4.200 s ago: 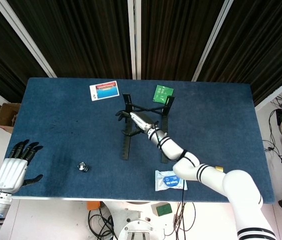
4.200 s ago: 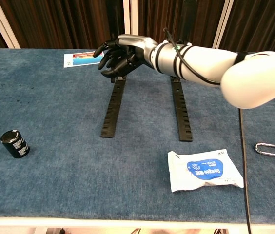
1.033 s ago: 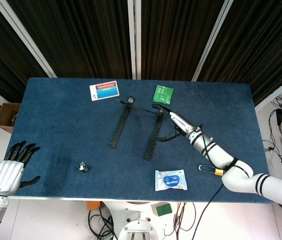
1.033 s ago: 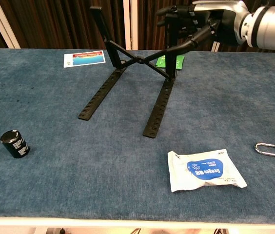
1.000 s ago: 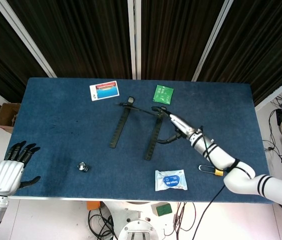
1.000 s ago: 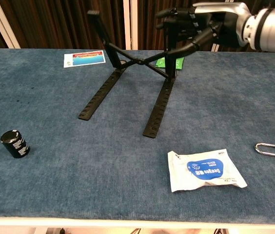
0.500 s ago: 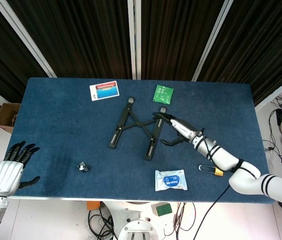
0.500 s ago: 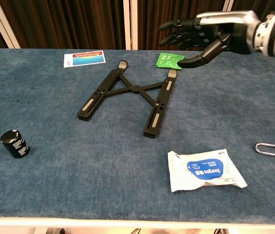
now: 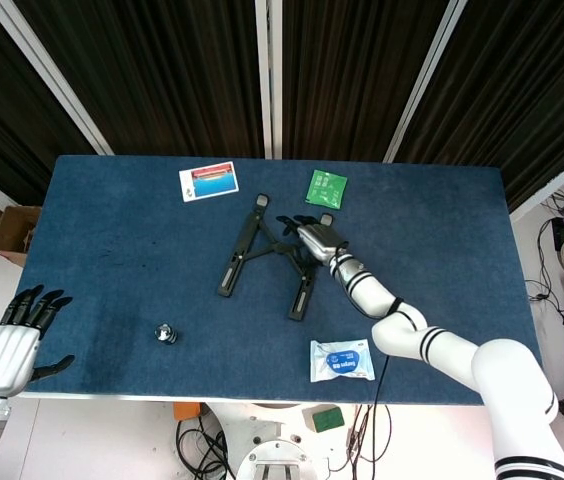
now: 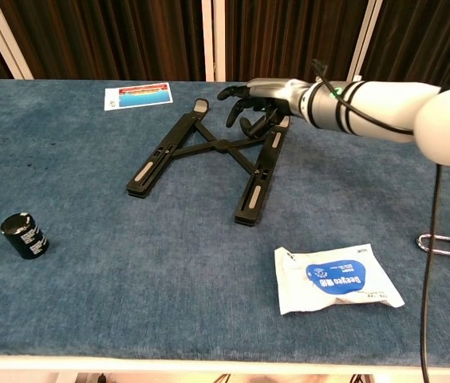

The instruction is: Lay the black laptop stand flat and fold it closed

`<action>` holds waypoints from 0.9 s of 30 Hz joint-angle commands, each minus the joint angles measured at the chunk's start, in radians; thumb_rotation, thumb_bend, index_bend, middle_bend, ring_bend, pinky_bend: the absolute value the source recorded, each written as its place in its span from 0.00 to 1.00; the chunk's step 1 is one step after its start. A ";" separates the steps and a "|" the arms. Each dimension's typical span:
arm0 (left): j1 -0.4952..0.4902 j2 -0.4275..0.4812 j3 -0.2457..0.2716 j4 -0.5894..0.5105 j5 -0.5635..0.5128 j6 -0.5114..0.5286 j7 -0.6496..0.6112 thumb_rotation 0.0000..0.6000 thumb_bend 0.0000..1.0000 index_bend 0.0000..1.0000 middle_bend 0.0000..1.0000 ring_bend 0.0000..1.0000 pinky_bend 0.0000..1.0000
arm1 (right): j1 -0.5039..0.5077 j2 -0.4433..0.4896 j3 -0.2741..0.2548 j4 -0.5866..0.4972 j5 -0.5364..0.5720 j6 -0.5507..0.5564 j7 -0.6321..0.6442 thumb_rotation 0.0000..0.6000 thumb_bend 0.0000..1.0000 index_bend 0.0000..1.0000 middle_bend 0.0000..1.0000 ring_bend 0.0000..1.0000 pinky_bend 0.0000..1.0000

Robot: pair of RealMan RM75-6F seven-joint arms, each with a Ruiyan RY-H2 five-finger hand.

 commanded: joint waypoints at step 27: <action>-0.134 0.028 -0.052 -0.035 0.039 -0.132 0.034 1.00 0.09 0.17 0.15 0.04 0.10 | -0.108 0.143 -0.134 -0.358 -0.242 0.134 -0.005 1.00 0.65 0.00 0.25 0.00 0.01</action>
